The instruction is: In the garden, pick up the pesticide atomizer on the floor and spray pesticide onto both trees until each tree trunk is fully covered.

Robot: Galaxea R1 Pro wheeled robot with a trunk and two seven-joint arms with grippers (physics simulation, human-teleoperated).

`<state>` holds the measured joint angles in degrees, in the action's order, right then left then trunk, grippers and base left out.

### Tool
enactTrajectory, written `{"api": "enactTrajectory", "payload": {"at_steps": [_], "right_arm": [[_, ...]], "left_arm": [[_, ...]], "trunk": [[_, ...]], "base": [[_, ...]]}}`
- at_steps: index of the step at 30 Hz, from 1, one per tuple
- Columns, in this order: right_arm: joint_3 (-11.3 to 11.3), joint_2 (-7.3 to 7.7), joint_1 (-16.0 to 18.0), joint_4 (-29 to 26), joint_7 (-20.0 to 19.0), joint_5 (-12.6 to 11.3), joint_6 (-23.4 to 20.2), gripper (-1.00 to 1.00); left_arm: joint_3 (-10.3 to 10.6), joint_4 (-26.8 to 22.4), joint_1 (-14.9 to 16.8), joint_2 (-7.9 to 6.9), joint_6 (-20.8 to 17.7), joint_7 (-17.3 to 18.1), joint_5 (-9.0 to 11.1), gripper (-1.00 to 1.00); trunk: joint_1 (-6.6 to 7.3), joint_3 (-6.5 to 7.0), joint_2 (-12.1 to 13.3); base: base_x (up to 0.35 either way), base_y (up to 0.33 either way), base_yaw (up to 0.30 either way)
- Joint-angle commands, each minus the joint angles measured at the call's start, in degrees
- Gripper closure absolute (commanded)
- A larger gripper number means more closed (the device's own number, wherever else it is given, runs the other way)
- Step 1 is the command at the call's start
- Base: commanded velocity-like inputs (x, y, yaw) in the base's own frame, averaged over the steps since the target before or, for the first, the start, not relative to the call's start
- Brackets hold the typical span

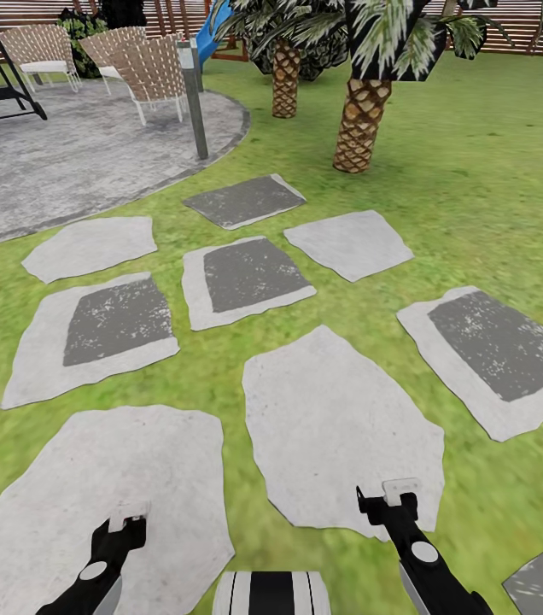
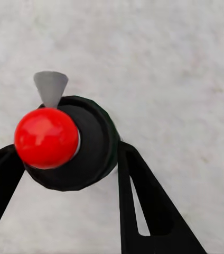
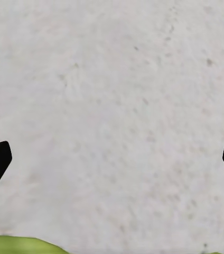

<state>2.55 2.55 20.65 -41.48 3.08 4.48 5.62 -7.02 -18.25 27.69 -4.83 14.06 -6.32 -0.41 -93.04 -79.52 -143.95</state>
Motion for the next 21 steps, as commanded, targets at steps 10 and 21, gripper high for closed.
{"api": "enactTrajectory", "payload": {"at_steps": [10,21], "right_arm": [[0.0,0.00,0.0,0.0,0.0,0.0,0.0,-1.00],[0.1,0.00,0.0,0.0,0.0,0.0,0.1,-1.00]], "left_arm": [[0.0,0.0,0.0,0.00,0.0,0.0,0.0,1.00],[0.0,0.0,0.0,0.00,0.0,0.1,0.1,1.00]], "trunk": [[0.00,0.00,0.0],[0.13,1.11,0.1]], "base": [[0.000,0.000,0.000],[0.000,0.000,0.000]]}}
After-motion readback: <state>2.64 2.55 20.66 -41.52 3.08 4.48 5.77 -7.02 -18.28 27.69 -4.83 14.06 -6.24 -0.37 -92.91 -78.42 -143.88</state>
